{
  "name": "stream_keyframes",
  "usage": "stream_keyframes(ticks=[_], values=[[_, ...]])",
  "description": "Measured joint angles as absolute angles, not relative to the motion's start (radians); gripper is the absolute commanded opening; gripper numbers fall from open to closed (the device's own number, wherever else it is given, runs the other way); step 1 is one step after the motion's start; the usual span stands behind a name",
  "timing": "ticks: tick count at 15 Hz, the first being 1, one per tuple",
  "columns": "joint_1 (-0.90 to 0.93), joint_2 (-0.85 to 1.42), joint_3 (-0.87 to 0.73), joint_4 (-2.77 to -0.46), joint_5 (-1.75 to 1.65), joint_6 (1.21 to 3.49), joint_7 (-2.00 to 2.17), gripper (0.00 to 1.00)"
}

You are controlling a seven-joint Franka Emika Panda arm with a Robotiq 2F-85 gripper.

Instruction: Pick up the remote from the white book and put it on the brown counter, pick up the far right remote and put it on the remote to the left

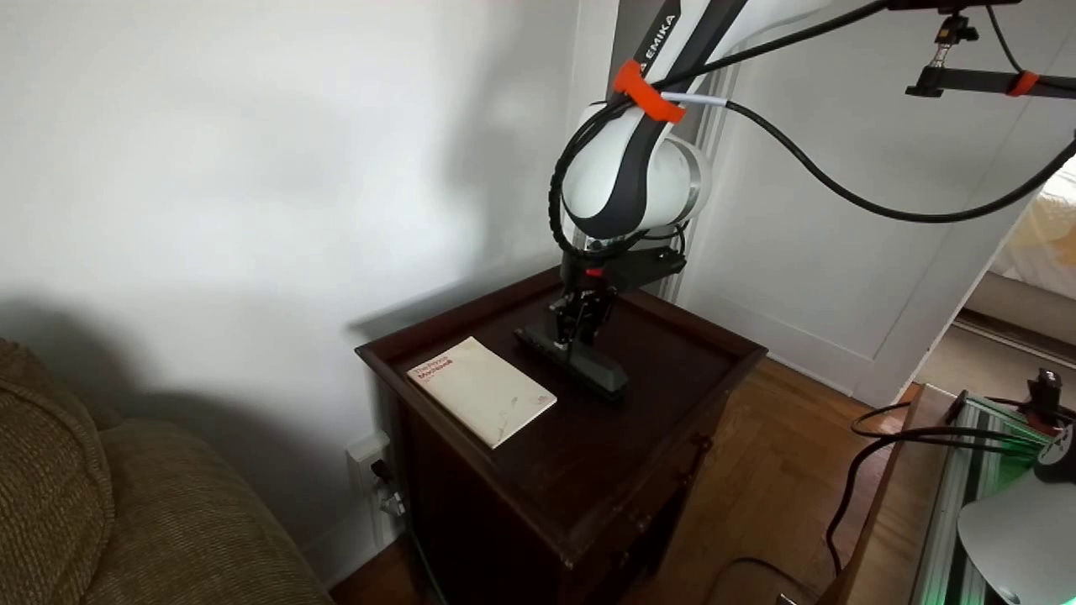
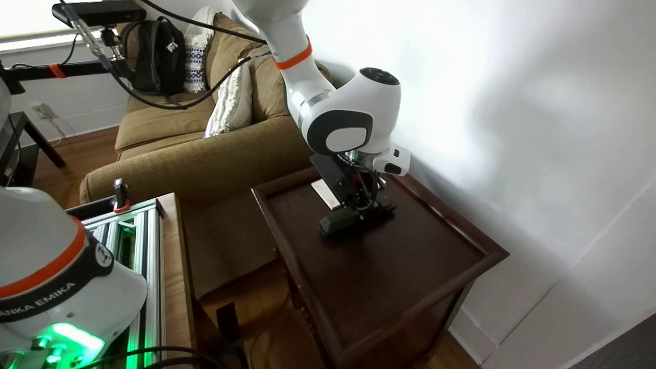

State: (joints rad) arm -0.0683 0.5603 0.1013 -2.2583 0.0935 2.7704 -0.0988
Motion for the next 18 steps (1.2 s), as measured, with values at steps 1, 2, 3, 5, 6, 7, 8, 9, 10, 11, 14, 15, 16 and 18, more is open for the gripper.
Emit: stream_keyframes(ticks=[1, 2, 3, 5, 6, 7, 8, 9, 10, 11, 14, 15, 16, 18], values=[[-0.068, 0.561, 0.101, -2.257, 0.094, 2.77, -0.099, 0.84], [-0.068, 0.562, 0.102, -2.256, 0.094, 2.77, -0.099, 0.9], [-0.068, 0.564, 0.103, -2.254, 0.094, 2.77, -0.099, 0.99], [-0.068, 0.565, 0.104, -2.249, 0.095, 2.77, -0.099, 1.0], [-0.068, 0.564, 0.104, -2.247, 0.095, 2.771, -0.099, 1.0], [-0.068, 0.561, 0.104, -2.244, 0.095, 2.771, -0.099, 1.0], [-0.068, 0.555, 0.104, -2.243, 0.095, 2.771, -0.099, 1.0], [-0.068, 0.545, 0.104, -2.242, 0.095, 2.771, -0.099, 1.0], [-0.065, 0.531, 0.1, -2.243, 0.092, 2.771, -0.098, 1.0], [-0.058, 0.511, 0.092, -2.246, 0.086, 2.771, -0.094, 1.0], [-0.03, 0.434, 0.064, -2.274, 0.066, 2.771, -0.069, 1.0], [-0.02, 0.404, 0.056, -2.287, 0.059, 2.771, -0.057, 1.0], [-0.011, 0.376, 0.048, -2.299, 0.053, 2.77, -0.045, 1.0], [0.005, 0.321, 0.039, -2.323, 0.045, 2.767, -0.023, 1.0]])
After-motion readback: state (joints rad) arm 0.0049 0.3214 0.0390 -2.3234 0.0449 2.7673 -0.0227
